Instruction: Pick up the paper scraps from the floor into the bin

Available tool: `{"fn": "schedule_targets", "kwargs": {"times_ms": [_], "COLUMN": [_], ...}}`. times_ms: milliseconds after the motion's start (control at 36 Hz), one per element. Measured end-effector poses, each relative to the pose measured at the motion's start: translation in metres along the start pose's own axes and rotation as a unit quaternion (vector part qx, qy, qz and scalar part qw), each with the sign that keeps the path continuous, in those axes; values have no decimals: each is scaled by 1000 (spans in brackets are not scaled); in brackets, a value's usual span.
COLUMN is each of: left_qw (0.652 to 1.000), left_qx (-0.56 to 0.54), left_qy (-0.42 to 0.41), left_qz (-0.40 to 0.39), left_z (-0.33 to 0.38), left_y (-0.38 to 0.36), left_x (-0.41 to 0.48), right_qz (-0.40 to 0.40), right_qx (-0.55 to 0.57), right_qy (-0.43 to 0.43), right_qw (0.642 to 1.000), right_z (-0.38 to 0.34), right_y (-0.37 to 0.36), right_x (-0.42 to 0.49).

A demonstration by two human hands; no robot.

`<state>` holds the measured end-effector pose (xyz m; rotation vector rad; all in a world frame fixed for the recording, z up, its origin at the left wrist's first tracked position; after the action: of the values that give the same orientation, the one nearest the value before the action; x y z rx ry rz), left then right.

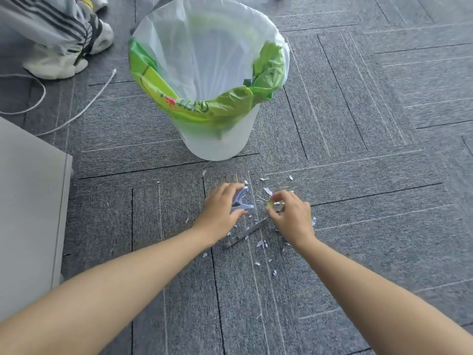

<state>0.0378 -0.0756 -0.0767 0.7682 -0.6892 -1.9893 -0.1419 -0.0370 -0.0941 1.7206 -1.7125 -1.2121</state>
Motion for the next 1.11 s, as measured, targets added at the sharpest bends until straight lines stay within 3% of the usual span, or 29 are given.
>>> {"fn": "schedule_targets", "kwargs": {"times_ms": [139, 333, 667, 722, 778, 917, 1028, 1111], "left_qw": [999, 977, 944, 942, 956, 993, 995, 992], "left_qx": [-4, -50, 17, 72, 96, 87, 88, 94], "left_qy": [27, 179, 294, 278, 206, 34, 10, 27], "left_qz": [-31, 102, 148, 173, 187, 69, -48, -83], "left_z": [-35, -94, -118, -106, -82, -18, 8, 10], "left_y": [17, 62, 60, 62, 59, 13, -25, -40], "left_x": [-53, -98, -87, -83, -74, -45, -36, -32], "right_qz": [-73, -97, -31, -10, 10, 45, 48, 57], "right_qx": [1, -87, -66, -63, -71, -84, -89, -99], "right_qy": [27, 69, 9, -26, -67, -138, -170, -185], "right_qw": [997, 989, 997, 998, 995, 986, 980, 976], "right_z": [18, 51, 43, 47, 54, 78, 94, 100], "right_y": [-1, 1, 10, 15, 21, 31, 30, 32], "right_x": [-42, -101, -92, -91, -90, -91, -93, -98]}}
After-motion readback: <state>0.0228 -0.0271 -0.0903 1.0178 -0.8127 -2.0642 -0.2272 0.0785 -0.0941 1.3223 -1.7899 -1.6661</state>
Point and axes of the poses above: each hand's wrist, its own x-axis towards the middle knuckle, its own y-axis out of the back of the hand, z = x × y, the point moved 7 cm from there along x, towards the middle knuckle, and after that the axes turned 3 degrees about -z, right-handed, at the moved point
